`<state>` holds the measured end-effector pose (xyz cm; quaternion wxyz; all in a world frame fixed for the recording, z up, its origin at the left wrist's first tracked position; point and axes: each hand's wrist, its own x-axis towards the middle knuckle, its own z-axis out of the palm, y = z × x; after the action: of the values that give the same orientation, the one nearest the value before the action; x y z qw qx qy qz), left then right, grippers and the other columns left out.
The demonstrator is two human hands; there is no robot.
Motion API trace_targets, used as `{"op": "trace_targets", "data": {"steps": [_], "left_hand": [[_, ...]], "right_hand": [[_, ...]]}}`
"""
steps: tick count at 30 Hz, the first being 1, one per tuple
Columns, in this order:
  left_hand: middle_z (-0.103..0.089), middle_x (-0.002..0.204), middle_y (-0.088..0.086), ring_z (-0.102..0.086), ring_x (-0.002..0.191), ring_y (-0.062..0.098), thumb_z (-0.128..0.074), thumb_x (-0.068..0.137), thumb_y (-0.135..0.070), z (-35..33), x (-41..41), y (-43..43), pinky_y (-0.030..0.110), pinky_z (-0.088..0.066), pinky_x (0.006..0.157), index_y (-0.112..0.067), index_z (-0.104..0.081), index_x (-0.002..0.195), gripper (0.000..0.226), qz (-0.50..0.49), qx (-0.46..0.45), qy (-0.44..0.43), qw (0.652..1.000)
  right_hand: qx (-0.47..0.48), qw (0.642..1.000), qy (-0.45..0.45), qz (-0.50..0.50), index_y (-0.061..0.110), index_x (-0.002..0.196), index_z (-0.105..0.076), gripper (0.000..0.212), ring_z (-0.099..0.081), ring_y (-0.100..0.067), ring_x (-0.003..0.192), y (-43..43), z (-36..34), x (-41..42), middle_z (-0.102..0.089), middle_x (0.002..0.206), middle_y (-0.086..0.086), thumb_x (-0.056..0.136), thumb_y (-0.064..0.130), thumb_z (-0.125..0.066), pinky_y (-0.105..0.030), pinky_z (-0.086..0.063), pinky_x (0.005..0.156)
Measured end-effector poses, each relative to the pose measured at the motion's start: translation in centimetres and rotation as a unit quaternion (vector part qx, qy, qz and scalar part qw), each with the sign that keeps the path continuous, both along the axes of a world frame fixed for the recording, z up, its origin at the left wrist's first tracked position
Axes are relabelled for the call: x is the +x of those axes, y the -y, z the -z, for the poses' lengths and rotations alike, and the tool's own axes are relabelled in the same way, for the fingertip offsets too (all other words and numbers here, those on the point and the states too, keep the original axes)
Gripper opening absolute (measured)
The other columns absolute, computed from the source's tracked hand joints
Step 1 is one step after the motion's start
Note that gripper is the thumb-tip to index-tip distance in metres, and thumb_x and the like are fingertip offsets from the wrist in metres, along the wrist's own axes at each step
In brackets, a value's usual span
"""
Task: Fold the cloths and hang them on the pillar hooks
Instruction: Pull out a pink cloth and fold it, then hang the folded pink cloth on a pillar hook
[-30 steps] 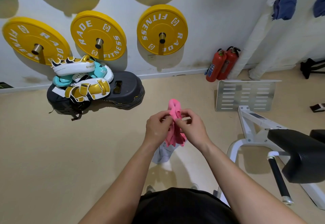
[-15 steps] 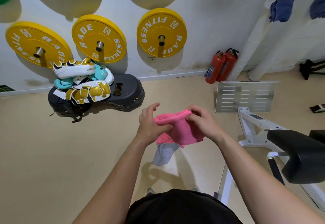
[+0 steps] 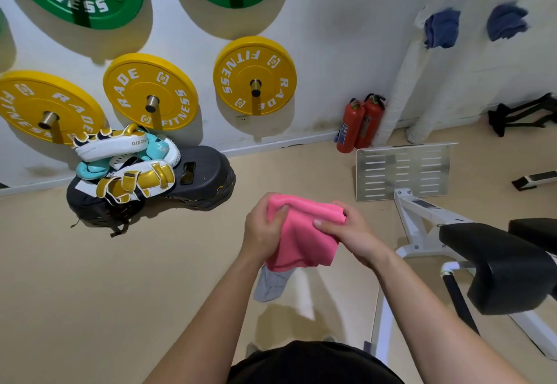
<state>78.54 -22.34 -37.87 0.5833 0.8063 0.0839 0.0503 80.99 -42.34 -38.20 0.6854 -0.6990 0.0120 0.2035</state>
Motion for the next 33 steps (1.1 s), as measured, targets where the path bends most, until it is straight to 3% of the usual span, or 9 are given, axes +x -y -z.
{"op": "trace_targets", "data": {"steps": [3, 6, 9, 12, 14, 17, 20, 26, 33], "left_hand": [[-0.069, 0.084, -0.009, -0.064, 0.081, 0.009, -0.055, 0.092, -0.043, 0.4, 0.5, 2.6, 0.03, -0.051, 0.072, -0.026, -0.061, 0.096, 0.019, -0.064, 0.052, 0.002, 0.997], [-0.065, 0.08, 0.001, -0.061, 0.077, 0.021, -0.054, 0.093, -0.054, 0.5, 2.5, 6.0, 0.039, -0.049, 0.07, -0.017, -0.058, 0.089, 0.037, -0.112, 0.01, -0.055, 0.992], [-0.073, 0.092, 0.01, -0.068, 0.084, 0.024, -0.067, 0.085, -0.051, 0.3, 5.2, 9.0, 0.04, -0.055, 0.074, -0.009, -0.066, 0.097, 0.043, -0.036, -0.103, -0.106, 0.988], [-0.072, 0.097, 0.012, -0.069, 0.088, 0.027, -0.071, 0.085, -0.037, -0.2, 8.0, 11.4, 0.04, -0.056, 0.074, -0.008, -0.065, 0.103, 0.034, 0.005, -0.097, -0.079, 0.992], [-0.07, 0.098, 0.003, -0.068, 0.09, 0.022, -0.066, 0.087, -0.044, -1.4, 10.3, 13.2, 0.04, -0.055, 0.077, -0.016, -0.063, 0.105, 0.033, 0.013, -0.049, -0.056, 0.997], [-0.065, 0.093, -0.014, -0.061, 0.085, 0.001, -0.062, 0.095, -0.037, -4.0, 14.5, 15.8, 0.022, -0.046, 0.069, -0.024, -0.061, 0.104, 0.016, 0.025, 0.012, -0.017, 0.999], [-0.062, 0.087, -0.012, -0.058, 0.079, 0.006, -0.06, 0.096, -0.035, -5.9, 19.4, 18.0, 0.019, -0.04, 0.063, -0.02, -0.061, 0.099, 0.016, 0.045, 0.056, 0.007, 0.997], [-0.064, 0.086, -0.008, -0.062, 0.083, 0.018, -0.062, 0.095, -0.033, -8.9, 32.5, 22.7, 0.033, -0.047, 0.072, -0.026, -0.058, 0.09, 0.009, 0.1, 0.063, 0.034, 0.992], [-0.07, 0.092, 0.002, -0.064, 0.084, 0.021, -0.067, 0.091, -0.037, -14.5, 52.6, 29.4, 0.036, -0.05, 0.073, -0.014, -0.066, 0.096, 0.024, 0.141, 0.048, 0.061, 0.987]], "right_hand": [[-0.015, 0.998, 0.027, 0.059, 0.014, 0.101, -0.065, 0.016, -0.067, -0.01, 0.088, 1.1, -0.6, 0.6, -0.072, 0.097, 0.0, 0.088, 0.012, -0.074, -0.022, -0.054, 0.075], [-0.075, 0.986, 0.1, 0.111, 0.017, 0.107, -0.063, 0.015, -0.064, 0.0, 0.095, 2.3, -1.6, 1.8, -0.069, 0.105, 0.005, 0.093, 0.015, -0.067, -0.014, -0.048, 0.082], [-0.119, 0.968, 0.145, 0.169, 0.025, 0.099, -0.063, 0.009, -0.064, -0.001, 0.092, 4.6, -2.4, 3.7, -0.07, 0.097, 0.01, 0.093, 0.019, -0.065, -0.02, -0.048, 0.08], [-0.166, 0.95, 0.175, 0.197, 0.027, 0.095, -0.064, 0.004, -0.065, -0.005, 0.087, 7.9, -2.9, 6.0, -0.07, 0.09, 0.011, 0.091, 0.029, -0.065, -0.028, -0.05, 0.077], [-0.218, 0.937, 0.185, 0.202, 0.027, 0.096, -0.061, 0.01, -0.063, -0.008, 0.085, 9.9, -3.6, 7.8, -0.068, 0.087, 0.012, 0.094, 0.036, -0.061, -0.031, -0.047, 0.072], [-0.241, 0.926, 0.192, 0.22, 0.021, 0.1, -0.058, 0.018, -0.062, -0.017, 0.084, 12.3, -4.8, 11.3, -0.065, 0.086, 0.011, 0.098, 0.038, -0.054, -0.034, -0.045, 0.071], [-0.242, 0.917, 0.204, 0.243, 0.016, 0.101, -0.057, 0.025, -0.063, -0.025, 0.087, 14.4, -6.2, 15.7, -0.069, 0.091, -0.002, 0.099, 0.04, -0.052, -0.039, -0.049, 0.076], [-0.256, 0.903, 0.211, 0.271, 0.015, 0.109, -0.059, 0.031, -0.064, -0.028, 0.096, 19.4, -9.1, 27.5, -0.069, 0.103, -0.007, 0.098, 0.043, -0.052, -0.041, -0.052, 0.084], [-0.254, 0.899, 0.219, 0.281, 0.021, 0.105, -0.058, 0.017, -0.056, -0.017, 0.092, 26.4, -15.6, 45.6, -0.061, 0.099, 0.003, 0.101, 0.036, -0.051, -0.029, -0.04, 0.077]]}}
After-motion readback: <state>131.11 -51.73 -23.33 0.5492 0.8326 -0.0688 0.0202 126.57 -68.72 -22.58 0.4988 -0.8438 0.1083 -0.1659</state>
